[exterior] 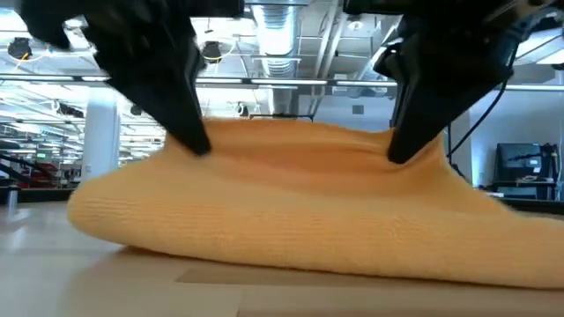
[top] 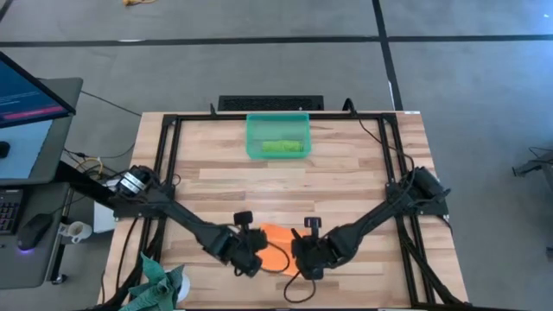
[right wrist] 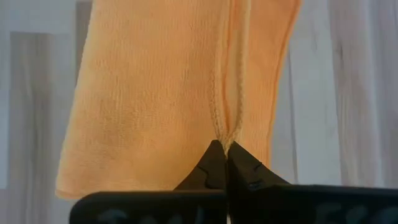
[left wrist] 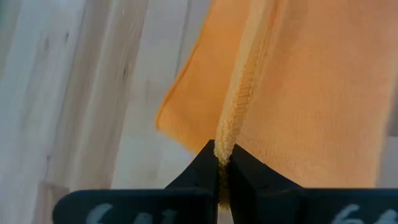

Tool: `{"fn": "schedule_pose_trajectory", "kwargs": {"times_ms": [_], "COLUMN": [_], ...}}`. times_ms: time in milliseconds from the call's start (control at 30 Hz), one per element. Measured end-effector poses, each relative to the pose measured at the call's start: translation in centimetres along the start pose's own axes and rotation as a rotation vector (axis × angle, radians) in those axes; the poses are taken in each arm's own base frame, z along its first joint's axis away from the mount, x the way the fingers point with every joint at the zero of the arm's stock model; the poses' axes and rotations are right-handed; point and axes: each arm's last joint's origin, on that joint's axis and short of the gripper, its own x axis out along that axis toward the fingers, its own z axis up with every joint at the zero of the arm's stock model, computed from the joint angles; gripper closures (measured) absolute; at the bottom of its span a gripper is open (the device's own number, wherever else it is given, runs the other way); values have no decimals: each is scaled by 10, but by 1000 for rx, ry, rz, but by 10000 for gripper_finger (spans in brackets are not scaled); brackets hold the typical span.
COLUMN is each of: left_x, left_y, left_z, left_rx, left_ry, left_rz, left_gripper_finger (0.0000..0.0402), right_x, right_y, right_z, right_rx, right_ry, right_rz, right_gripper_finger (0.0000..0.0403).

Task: Roll microfiber towels into tight, uniform cylinder then place into a basket
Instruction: Fold the orange towel

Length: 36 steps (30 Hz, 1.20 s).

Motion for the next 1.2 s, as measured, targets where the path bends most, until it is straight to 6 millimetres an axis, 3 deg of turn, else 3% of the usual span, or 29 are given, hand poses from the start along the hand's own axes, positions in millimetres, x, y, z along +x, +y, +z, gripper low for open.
{"fn": "schedule_pose_trajectory", "kwargs": {"times_ms": [233,1000,1200], "left_x": [18,18,18], "left_y": [15,14,15], "left_z": [5,8,7], "left_rx": [-65,-96,-91], "left_ry": [20,-16,-6], "left_rz": [-45,-44,-38], "left_gripper_finger": [392,390,351], "right_x": [3,3,3], "right_y": [-10,-11,-11], "right_z": [-2,-5,-6], "right_rx": [141,220,216], "right_ry": [64,112,123], "right_rz": [-14,7,7], "right_gripper_finger": [385,390,388]}}
